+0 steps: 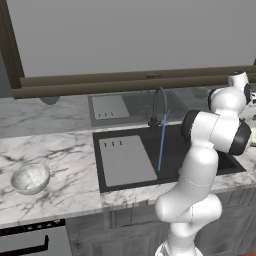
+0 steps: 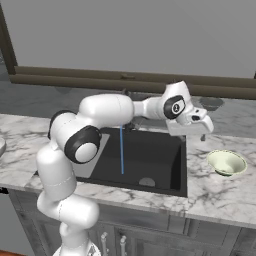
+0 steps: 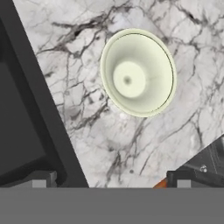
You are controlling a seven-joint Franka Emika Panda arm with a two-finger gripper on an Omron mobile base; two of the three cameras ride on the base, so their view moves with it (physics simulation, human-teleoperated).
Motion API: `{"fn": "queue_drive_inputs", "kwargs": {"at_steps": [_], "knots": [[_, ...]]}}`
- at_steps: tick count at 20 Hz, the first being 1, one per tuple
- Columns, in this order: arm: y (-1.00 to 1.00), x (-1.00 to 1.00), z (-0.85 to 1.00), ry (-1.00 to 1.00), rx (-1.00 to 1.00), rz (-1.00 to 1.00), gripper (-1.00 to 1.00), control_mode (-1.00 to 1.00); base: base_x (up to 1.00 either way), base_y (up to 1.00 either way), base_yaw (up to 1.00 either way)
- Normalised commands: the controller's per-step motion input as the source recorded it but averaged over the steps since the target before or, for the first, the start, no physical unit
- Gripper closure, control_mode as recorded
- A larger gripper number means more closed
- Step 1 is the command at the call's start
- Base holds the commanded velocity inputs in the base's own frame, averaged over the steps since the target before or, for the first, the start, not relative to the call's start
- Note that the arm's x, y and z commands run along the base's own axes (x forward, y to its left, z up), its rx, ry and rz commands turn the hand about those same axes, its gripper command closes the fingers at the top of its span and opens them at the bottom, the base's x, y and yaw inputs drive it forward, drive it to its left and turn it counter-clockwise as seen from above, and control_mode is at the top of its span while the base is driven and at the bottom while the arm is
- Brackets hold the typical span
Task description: Rinse each bowl for a few seconds and place them down in the sink or on the counter.
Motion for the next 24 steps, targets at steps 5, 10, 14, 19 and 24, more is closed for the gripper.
{"fn": "queue_drive_inputs", "kwargs": {"at_steps": [5,10,14,19,24], "knots": [[-0.1,0.0,-0.12,0.0,0.0,0.04,-1.0,-1.0,0.0,0.0,0.0],[-0.16,0.0,-0.13,0.0,0.0,0.04,-1.0,-1.0,0.0,0.0,0.0],[-0.15,0.0,-0.16,0.0,0.0,0.03,-1.0,-1.0,0.0,0.0,0.0],[-0.12,0.0,-0.12,0.0,0.0,0.03,-1.0,-1.0,0.0,0.0,0.0],[-0.04,0.0,-0.1,0.0,0.0,0.02,-1.0,-1.0,0.0,0.0,0.0]]}}
